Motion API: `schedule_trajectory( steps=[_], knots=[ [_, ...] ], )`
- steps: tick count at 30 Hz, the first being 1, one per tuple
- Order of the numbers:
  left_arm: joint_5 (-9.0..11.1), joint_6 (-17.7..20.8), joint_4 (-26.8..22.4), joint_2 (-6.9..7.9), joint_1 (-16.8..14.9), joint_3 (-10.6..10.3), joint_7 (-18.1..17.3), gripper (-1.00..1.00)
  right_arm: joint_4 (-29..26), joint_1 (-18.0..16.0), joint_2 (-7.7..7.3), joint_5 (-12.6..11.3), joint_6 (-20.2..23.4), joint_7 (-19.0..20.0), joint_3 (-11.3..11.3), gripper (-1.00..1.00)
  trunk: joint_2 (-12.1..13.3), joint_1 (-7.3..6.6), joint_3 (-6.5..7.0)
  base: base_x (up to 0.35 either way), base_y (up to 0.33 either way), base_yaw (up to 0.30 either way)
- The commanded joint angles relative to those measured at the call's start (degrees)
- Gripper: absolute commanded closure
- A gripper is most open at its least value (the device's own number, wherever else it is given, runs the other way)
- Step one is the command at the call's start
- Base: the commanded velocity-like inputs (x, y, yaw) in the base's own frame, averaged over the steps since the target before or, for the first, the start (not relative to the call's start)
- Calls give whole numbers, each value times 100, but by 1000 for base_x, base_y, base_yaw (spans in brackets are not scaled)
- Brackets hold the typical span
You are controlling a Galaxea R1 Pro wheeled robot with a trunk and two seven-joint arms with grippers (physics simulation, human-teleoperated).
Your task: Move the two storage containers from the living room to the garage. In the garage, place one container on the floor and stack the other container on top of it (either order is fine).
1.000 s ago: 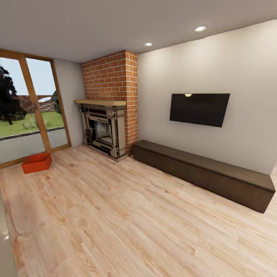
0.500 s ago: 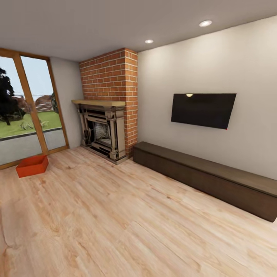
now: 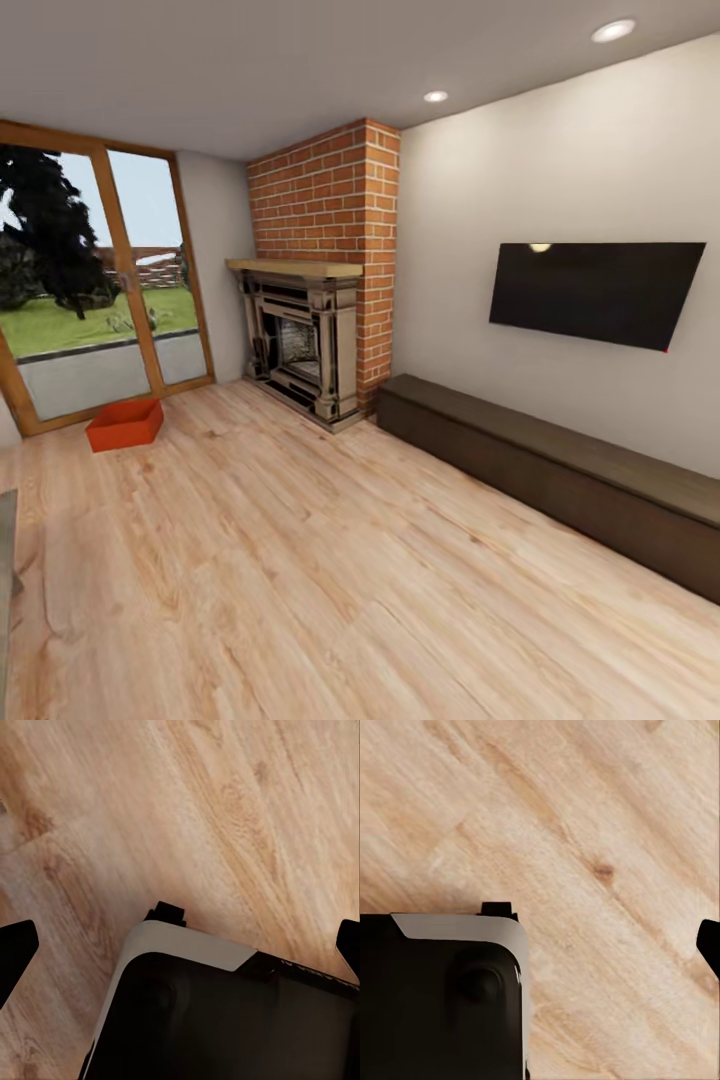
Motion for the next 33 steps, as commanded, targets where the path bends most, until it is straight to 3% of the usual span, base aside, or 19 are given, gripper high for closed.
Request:
schedule_trajectory(
  steps=[1, 33],
  knots=[
    [21, -20, 5, -2, -6, 4, 13, -100, 14, -5, 2, -44, -27, -2, 48, -100, -5, 4, -8, 326, 0, 269],
    [20, -2, 7, -2, -6, 4, 12, -100, 14, -5, 2, -45, -27, -2, 48, -100, -5, 4, -8, 326, 0, 270]
  ],
)
